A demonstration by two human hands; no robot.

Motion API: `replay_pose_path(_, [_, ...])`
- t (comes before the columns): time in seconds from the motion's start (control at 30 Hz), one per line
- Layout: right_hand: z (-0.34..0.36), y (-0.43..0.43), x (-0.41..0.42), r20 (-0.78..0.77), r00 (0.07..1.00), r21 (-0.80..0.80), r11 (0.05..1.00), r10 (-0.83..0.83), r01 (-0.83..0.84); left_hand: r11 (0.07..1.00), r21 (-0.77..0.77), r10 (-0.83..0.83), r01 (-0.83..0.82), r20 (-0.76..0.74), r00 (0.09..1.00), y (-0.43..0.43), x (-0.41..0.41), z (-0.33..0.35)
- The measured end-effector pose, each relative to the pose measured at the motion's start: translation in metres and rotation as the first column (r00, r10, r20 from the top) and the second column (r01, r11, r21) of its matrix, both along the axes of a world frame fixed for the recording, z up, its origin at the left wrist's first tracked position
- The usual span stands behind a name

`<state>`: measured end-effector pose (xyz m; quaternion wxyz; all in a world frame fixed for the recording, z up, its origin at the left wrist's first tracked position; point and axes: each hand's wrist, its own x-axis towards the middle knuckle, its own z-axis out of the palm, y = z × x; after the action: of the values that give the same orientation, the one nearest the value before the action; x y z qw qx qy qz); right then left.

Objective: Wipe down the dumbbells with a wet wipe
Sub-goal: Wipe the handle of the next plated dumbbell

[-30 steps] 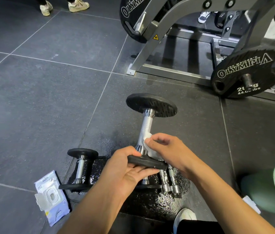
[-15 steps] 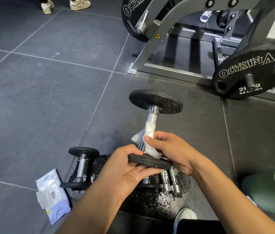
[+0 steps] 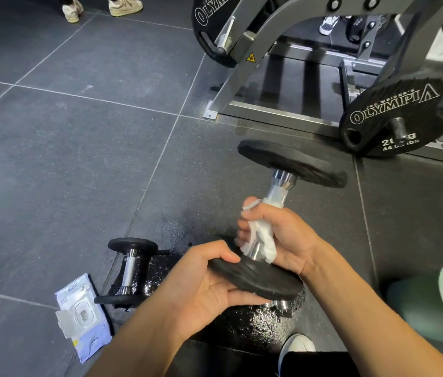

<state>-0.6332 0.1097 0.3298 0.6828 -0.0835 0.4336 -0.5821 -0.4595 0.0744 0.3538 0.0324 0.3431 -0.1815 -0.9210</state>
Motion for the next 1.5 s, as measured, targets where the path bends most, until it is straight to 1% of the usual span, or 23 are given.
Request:
replay_pose_path(0.1, [-0.003,-0.005,0.008,-0.049,0.987,0.001,0.988,-0.154,0.154,0.994,-0.103,0.038,-0.034,0.042,0.998,0.005,-0.004,-0.002])
replay_pose_path(0.23, [0.001,-0.019,0.015,-0.143,0.9,0.019,0.908,-0.411,0.418,0.934,-0.315,0.214,-0.171,0.107,0.971,0.018,-0.014,-0.006])
replay_pose_path(0.27, [0.003,-0.021,0.015,-0.128,0.873,0.029,0.878,-0.471,0.478,0.905,-0.381,0.254,-0.187,0.134,0.958,0.023,-0.016,-0.008])
replay_pose_path(0.33, [0.004,-0.024,0.015,-0.047,0.821,0.052,0.819,-0.569,0.571,0.822,-0.553,0.283,-0.137,0.187,0.941,0.026,-0.018,-0.012])
replay_pose_path(0.37, [0.004,-0.025,0.014,-0.003,0.802,0.059,0.8,-0.598,0.597,0.786,-0.61,0.28,-0.098,0.211,0.936,0.024,-0.017,-0.013])
replay_pose_path(0.4, [0.004,-0.024,0.014,0.022,0.788,0.059,0.787,-0.616,0.614,0.776,-0.627,0.276,-0.074,0.232,0.933,0.02,-0.017,-0.013])
replay_pose_path(0.47, [0.007,-0.023,0.01,0.023,0.787,0.023,0.787,-0.617,0.617,0.84,-0.536,0.251,-0.085,0.245,0.937,0.01,-0.014,-0.01])
replay_pose_path(0.57, [0.016,-0.018,-0.003,-0.005,0.857,-0.128,0.851,-0.515,0.51,0.948,-0.311,0.143,-0.07,0.219,0.965,0.002,-0.008,0.0])
replay_pose_path(0.67, [0.024,-0.01,-0.013,0.076,0.949,-0.29,0.904,-0.306,0.314,0.979,-0.198,-0.004,0.038,0.166,0.986,0.0,-0.003,0.006])
replay_pose_path(0.73, [0.025,-0.006,-0.016,0.113,0.971,-0.358,0.903,-0.211,0.237,0.982,-0.183,-0.017,0.045,0.152,0.988,0.001,-0.001,0.009])
replay_pose_path(0.8, [0.023,-0.005,-0.016,0.074,0.973,-0.343,0.911,-0.217,0.229,0.976,-0.218,0.042,-0.013,0.13,0.991,0.004,-0.003,0.008])
replay_pose_path(0.87, [0.017,-0.008,-0.01,-0.056,0.963,-0.257,0.936,-0.262,0.24,0.941,-0.328,0.135,-0.086,0.131,0.982,0.007,-0.007,0.006])
replay_pose_path(0.93, [0.009,-0.011,-0.001,-0.169,0.949,-0.199,0.952,-0.266,0.232,0.888,-0.444,0.211,-0.123,0.154,0.965,0.008,-0.01,0.003])
replay_pose_path(1.0, [0.003,-0.012,0.007,-0.188,0.954,-0.156,0.966,-0.234,0.206,0.85,-0.505,0.251,-0.147,0.143,0.957,0.008,-0.012,0.001])
replay_pose_path(1.1, [-0.001,-0.012,0.015,-0.244,0.955,-0.117,0.983,-0.167,0.142,0.82,-0.542,0.295,-0.185,0.123,0.947,0.012,-0.012,-0.006])
replay_pose_path(1.17, [-0.003,-0.014,0.019,-0.288,0.935,-0.099,0.978,-0.207,0.186,0.792,-0.566,0.344,-0.228,0.106,0.933,0.021,-0.017,-0.013])
replay_pose_path(1.23, [-0.004,-0.017,0.022,-0.276,0.918,-0.066,0.958,-0.286,0.278,0.738,-0.635,0.368,-0.228,0.096,0.925,0.033,-0.023,-0.021])
replay_pose_path(1.33, [-0.003,-0.02,0.021,-0.185,0.919,-0.031,0.937,-0.347,0.348,0.668,-0.721,0.355,-0.183,0.092,0.93,0.051,-0.026,-0.025])
replay_pose_path(1.37, [-0.001,-0.021,0.019,-0.147,0.92,-0.034,0.932,-0.362,0.361,0.678,-0.703,0.366,-0.218,0.066,0.928,0.052,-0.026,-0.023])
replay_pose_path(1.4, [0.002,-0.02,0.017,-0.113,0.919,-0.047,0.926,-0.377,0.374,0.711,-0.638,0.399,-0.294,0.021,0.917,0.049,-0.025,-0.02])
replay_pose_path(1.43, [0.004,-0.02,0.014,-0.091,0.919,-0.065,0.924,-0.383,0.378,0.764,-0.515,0.444,-0.388,-0.015,0.896,0.042,-0.023,-0.015])
replay_pose_path(1.47, [0.007,-0.018,0.011,-0.082,0.922,-0.085,0.925,-0.378,0.371,0.821,-0.346,0.477,-0.453,-0.019,0.879,0.032,-0.02,-0.012])
replay_pose_path(1.5, [0.008,-0.016,0.009,-0.08,0.927,-0.102,0.928,-0.367,0.358,0.866,-0.184,0.477,-0.465,0.02,0.879,0.021,-0.018,-0.013])
